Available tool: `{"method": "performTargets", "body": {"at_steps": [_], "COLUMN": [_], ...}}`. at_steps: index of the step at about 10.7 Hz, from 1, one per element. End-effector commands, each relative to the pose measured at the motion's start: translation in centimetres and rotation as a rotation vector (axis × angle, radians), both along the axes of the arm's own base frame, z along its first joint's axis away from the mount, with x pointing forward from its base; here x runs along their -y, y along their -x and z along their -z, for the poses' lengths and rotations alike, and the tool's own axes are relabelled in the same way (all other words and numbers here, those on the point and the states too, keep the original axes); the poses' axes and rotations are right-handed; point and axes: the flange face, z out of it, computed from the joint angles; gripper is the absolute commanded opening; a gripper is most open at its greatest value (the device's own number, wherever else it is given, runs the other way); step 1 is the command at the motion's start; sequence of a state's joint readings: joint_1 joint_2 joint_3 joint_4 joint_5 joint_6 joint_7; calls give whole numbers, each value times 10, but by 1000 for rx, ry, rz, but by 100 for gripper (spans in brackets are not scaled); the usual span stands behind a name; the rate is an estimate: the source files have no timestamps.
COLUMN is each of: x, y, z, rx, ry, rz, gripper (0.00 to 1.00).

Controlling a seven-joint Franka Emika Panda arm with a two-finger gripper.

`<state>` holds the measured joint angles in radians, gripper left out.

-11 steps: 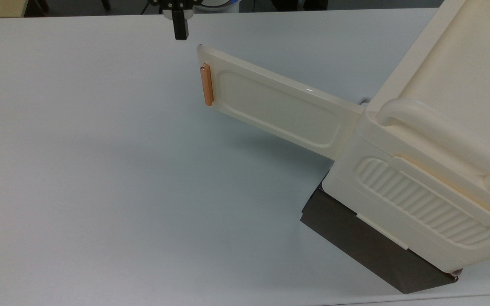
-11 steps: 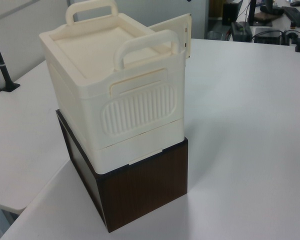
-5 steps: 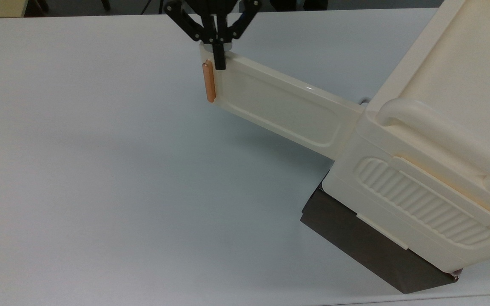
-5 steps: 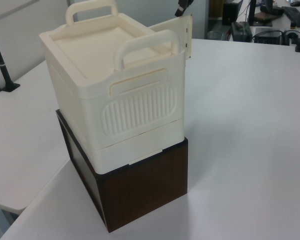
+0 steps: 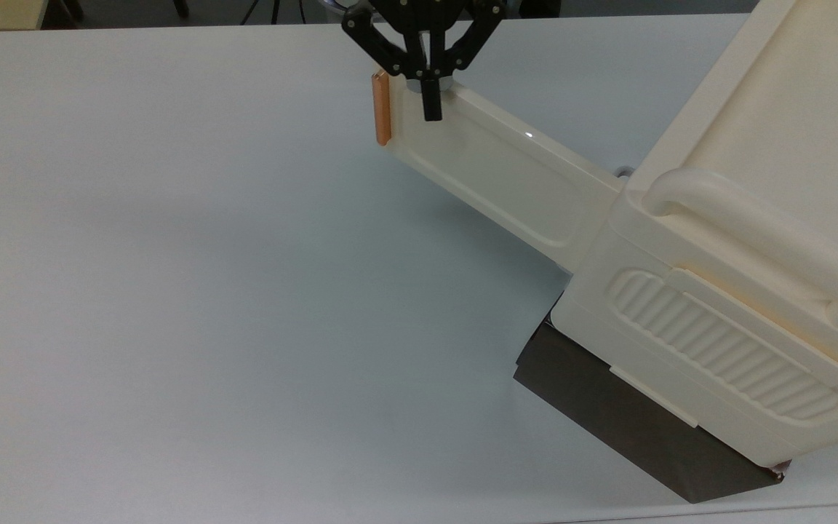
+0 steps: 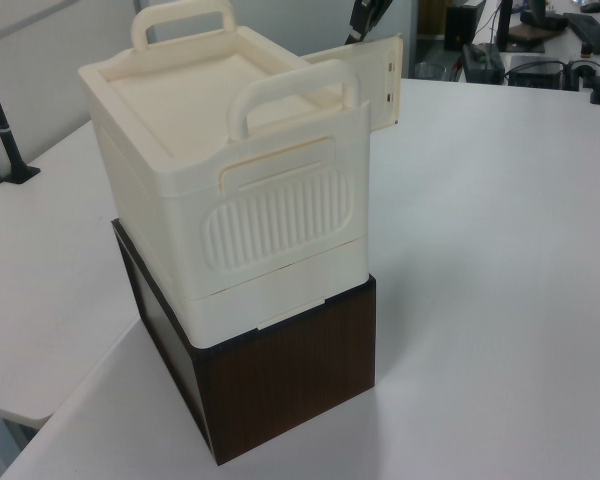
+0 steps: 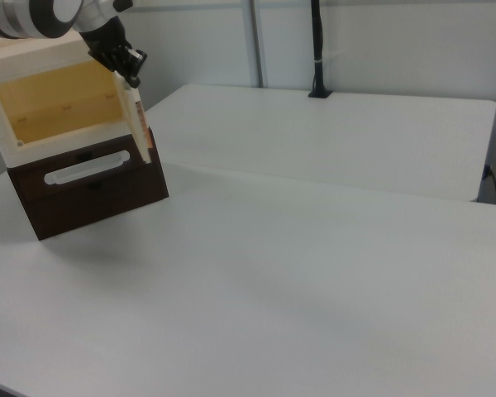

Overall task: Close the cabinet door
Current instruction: 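Keep pushing the door until it shuts against the box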

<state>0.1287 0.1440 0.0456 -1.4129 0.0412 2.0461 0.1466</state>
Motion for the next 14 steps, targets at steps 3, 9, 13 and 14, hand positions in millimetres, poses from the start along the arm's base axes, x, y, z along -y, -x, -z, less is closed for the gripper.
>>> {"method": "performTargets", "body": {"at_steps": [3,9,13,14], "x": [-48,-148,-122,-109], "y": [33,70,55,51], "z": [-11,-11,-1,0], "rx": [-94,-152,-156,-157], "ry": [-103,-171,-145,-129], "rz": [-67,-106,-99,-94], "gripper": [0,0,0,0]}}
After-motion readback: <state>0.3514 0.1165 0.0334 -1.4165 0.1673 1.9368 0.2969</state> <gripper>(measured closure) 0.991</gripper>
